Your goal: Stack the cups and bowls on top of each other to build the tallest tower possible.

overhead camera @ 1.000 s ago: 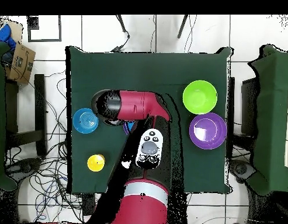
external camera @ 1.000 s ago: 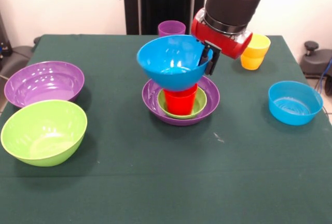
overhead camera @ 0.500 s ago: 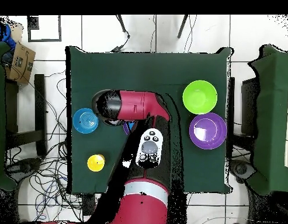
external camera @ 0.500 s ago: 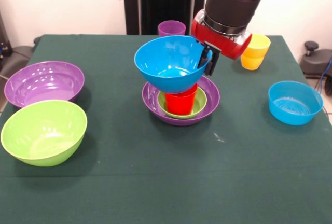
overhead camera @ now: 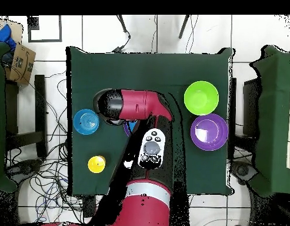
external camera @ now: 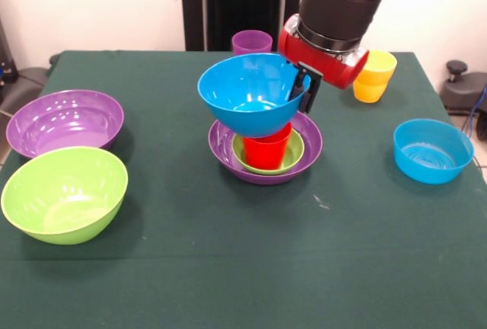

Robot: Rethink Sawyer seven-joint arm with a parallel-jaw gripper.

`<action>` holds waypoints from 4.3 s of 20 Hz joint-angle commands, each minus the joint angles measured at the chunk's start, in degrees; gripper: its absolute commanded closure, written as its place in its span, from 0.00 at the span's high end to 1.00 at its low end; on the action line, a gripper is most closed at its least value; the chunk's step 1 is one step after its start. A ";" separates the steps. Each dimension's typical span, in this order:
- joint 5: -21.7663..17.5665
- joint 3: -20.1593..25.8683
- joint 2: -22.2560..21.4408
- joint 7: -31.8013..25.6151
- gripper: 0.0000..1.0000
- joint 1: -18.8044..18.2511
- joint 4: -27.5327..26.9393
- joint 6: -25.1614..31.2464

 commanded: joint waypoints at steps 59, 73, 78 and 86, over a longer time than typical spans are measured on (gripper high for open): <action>-2.23 6.69 4.42 -2.42 0.00 -1.13 -1.26 3.30; -2.14 7.29 5.22 -2.61 0.00 -1.77 0.12 0.89; -1.98 7.46 5.12 -2.82 0.00 -1.85 -0.16 1.47; -1.87 7.67 5.03 -2.90 0.00 -2.04 -0.35 1.26</action>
